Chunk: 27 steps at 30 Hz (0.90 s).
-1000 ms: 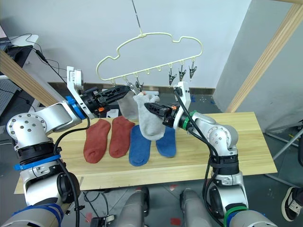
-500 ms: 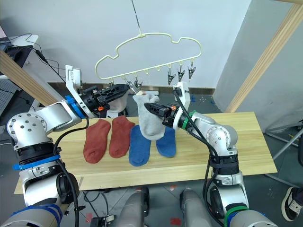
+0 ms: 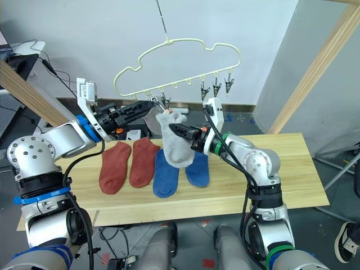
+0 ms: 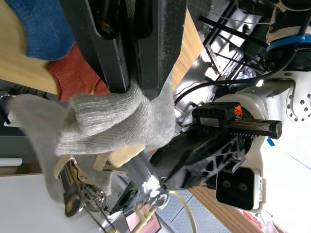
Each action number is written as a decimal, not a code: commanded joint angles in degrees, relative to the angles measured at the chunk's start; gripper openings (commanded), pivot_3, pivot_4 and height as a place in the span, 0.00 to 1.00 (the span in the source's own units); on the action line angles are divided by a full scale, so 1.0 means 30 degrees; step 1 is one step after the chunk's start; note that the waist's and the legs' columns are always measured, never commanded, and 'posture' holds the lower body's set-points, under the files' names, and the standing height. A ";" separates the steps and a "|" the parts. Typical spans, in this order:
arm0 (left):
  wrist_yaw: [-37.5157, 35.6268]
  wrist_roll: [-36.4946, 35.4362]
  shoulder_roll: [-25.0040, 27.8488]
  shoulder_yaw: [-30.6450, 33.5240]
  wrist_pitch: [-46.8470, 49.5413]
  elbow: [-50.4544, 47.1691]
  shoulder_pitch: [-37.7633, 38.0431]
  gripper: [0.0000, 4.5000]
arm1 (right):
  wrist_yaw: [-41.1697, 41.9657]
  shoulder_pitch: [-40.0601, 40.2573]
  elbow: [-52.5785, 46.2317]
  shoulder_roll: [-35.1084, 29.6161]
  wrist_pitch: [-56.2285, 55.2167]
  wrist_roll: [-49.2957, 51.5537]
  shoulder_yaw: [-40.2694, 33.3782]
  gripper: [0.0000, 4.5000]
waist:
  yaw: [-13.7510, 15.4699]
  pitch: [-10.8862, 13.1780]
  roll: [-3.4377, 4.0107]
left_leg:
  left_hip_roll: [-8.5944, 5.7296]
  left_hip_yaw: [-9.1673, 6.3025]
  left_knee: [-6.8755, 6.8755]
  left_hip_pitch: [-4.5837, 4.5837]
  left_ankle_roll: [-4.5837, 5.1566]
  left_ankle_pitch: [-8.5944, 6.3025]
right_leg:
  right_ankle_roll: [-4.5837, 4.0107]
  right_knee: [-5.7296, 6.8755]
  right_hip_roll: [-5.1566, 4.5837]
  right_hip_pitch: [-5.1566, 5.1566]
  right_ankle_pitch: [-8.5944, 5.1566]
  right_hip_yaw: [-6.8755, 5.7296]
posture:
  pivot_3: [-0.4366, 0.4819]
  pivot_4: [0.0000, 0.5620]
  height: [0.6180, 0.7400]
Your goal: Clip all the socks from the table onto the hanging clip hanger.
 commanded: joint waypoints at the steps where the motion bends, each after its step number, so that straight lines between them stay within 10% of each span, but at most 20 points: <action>1: -0.0479 -0.0706 0.0300 0.0120 -0.0084 -0.0853 0.0034 0.51 | 0.0129 -0.0395 -0.0291 0.0029 -0.0375 0.0214 -0.0140 0.00 | 0.0000 0.0000 0.0000 | -0.0001 0.0001 0.0000 0.0000 0.0000 0.0000 | 0.0001 0.0000 0.0000 0.0000 -0.0001 0.0002 | 0.48 0.50 1.00; 8: 0.0027 -0.0847 0.0836 0.0529 0.0018 -0.1493 0.0533 0.98 | 0.0108 -0.0169 -0.0231 0.0061 -0.0515 0.0042 0.0066 0.00 | -0.0020 0.0000 0.0000 | 0.0002 0.0002 -0.0002 0.0000 0.0000 0.0000 | 0.0001 0.0000 0.0000 -0.0002 -0.0001 0.0002 | 0.48 0.50 1.00; 14: 0.0724 -0.2040 0.2131 0.1292 0.0817 -0.3382 0.2405 0.99 | 0.0428 0.0140 -0.0216 0.0634 -0.0316 0.0214 0.0650 0.00 | -0.0009 0.0003 0.0004 | 0.0014 0.0009 -0.0025 0.0000 -0.0001 -0.0001 | 0.0000 -0.0022 0.0001 -0.0009 0.0000 0.0011 | 0.51 0.50 1.00; 27: 0.1890 -0.2634 0.2627 0.0841 -0.0317 -0.6262 0.5056 1.00 | 0.0193 0.1815 -0.0642 0.0826 0.1112 0.0683 0.0810 0.92 | 0.0176 0.0002 0.0003 | 0.0006 0.0003 -0.0025 -0.0013 0.0000 -0.0002 | -0.0002 -0.0073 -0.0016 0.0005 0.0001 -0.0001 | 0.54 0.49 1.00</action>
